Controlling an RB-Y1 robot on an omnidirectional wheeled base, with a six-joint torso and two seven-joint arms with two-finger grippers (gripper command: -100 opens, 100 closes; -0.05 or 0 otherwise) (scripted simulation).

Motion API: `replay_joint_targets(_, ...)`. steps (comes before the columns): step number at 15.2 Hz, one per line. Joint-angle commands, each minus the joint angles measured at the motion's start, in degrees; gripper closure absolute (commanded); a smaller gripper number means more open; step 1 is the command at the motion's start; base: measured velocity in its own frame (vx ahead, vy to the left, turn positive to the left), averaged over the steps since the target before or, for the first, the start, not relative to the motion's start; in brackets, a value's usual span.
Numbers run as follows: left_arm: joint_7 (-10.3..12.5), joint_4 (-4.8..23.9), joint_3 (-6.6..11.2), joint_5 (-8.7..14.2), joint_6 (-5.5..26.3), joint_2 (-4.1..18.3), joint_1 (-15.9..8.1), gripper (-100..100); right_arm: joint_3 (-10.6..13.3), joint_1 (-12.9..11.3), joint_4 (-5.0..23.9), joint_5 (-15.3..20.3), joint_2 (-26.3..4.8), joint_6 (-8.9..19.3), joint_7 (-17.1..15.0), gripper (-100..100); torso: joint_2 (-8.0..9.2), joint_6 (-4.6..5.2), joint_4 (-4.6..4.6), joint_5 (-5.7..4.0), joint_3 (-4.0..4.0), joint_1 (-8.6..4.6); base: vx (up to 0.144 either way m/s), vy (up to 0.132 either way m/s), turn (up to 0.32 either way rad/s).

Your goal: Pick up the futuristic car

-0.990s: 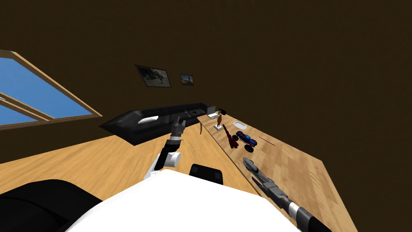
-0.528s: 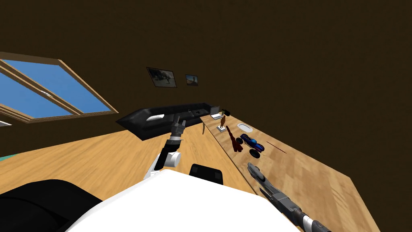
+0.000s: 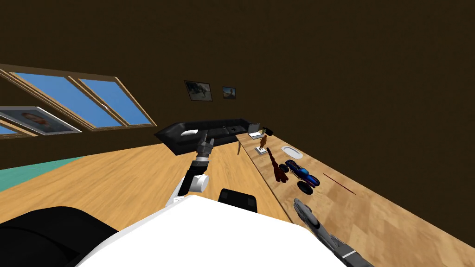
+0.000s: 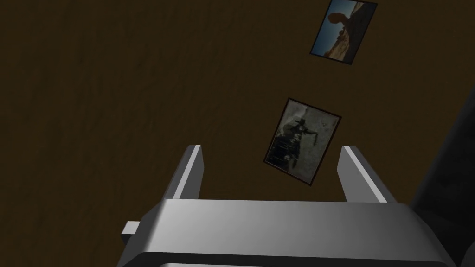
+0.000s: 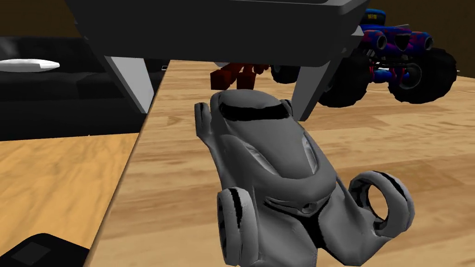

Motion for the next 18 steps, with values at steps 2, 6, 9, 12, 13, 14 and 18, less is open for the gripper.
replay_joint_targets(2,0.00,0.00,0.00,0.00,0.00,0.00,0.00,0,-0.30,0.09,3.10,1.37,-0.80,-0.87,0.57,-100,0.01,0.03,0.00,0.00,0.00,0.00,0.022,-0.008,0.143)
replay_joint_targets(6,0.00,0.00,0.00,0.00,0.00,0.00,0.00,0,-0.33,0.37,7.61,4.87,-2.57,-1.87,0.81,-100,0.04,0.01,0.01,0.00,0.02,0.01,0.017,-0.004,0.207)
replay_joint_targets(9,0.00,0.00,0.00,0.00,0.00,0.00,0.00,0,-0.27,0.64,11.56,7.94,-3.92,-2.73,1.00,-100,0.03,-0.01,0.01,0.00,0.01,0.02,0.022,-0.006,0.269)
replay_joint_targets(12,0.00,0.00,0.00,0.00,0.00,0.00,0.00,0,-0.02,1.05,16.23,11.60,-5.19,-3.73,1.23,-100,0.01,0.01,0.00,0.00,0.01,0.01,0.020,-0.005,0.243)
replay_joint_targets(13,0.00,0.00,0.00,0.00,0.00,0.00,0.00,0,-0.02,1.05,16.23,11.60,-5.19,-3.73,1.23,-100,0.03,0.01,0.00,0.01,0.01,0.02,0.012,-0.008,0.167)
replay_joint_targets(14,0.00,0.00,0.01,0.00,0.00,0.00,0.01,0,0.09,1.18,17.41,12.53,-5.43,-3.98,1.28,-100,0.05,0.04,0.01,0.01,0.02,0.02,0.006,-0.007,0.117)
replay_joint_targets(18,0.00,0.00,0.01,0.00,0.00,0.00,0.01,0,0.29,1.38,19.09,13.87,-5.70,-4.34,1.36,-100,0.12,0.08,0.03,0.00,0.07,0.06,0.000,-0.001,0.082)
